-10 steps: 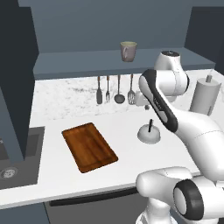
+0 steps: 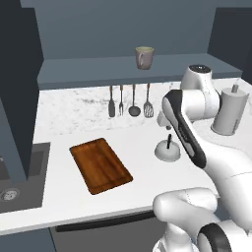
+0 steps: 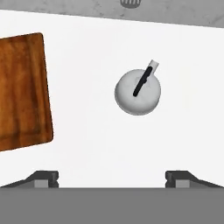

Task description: Pick the kettle from the counter and place it on the tray. Then pick the mug from the cabinet and place it on the tray. Then close the cabinet doors.

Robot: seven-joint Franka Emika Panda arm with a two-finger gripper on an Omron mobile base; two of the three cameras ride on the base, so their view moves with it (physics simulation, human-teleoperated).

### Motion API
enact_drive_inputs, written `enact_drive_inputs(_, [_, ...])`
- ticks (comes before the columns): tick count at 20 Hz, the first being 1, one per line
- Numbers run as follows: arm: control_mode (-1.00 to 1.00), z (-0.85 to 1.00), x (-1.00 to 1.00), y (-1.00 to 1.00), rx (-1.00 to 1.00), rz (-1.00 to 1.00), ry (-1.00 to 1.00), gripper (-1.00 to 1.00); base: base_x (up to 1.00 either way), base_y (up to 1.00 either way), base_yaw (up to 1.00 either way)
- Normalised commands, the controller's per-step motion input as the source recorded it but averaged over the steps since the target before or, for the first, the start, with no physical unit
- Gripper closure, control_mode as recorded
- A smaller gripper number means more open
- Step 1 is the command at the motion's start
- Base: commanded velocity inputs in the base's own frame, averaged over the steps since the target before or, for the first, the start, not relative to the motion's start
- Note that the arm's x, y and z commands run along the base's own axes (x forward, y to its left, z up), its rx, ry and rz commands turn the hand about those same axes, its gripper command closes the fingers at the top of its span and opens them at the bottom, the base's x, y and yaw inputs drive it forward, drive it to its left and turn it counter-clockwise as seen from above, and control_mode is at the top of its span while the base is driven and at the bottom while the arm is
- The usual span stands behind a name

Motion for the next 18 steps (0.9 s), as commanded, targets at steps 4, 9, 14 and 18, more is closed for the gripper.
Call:
enact_drive_inputs(4, [-1.0,-0.59,-0.27,-0.24,-0.1,-0.22,-0.33,-1.0,0.0,0.0,0.0])
enact_drive_inputs(9, [-1.0,-0.57,0.28,-0.21,-0.03,-0.26,-0.04,-1.0,0.0,0.0,0.0])
enact_drive_inputs(14, [-1.0,-0.34,0.7,-0.05,0.01,-0.14,0.0,-1.0,0.0,0.0,0.0])
enact_drive_inputs(18, [-1.0,-0.19,0.83,-0.01,0.01,0.0,0.03,-1.0,0.0,0.0,0.0])
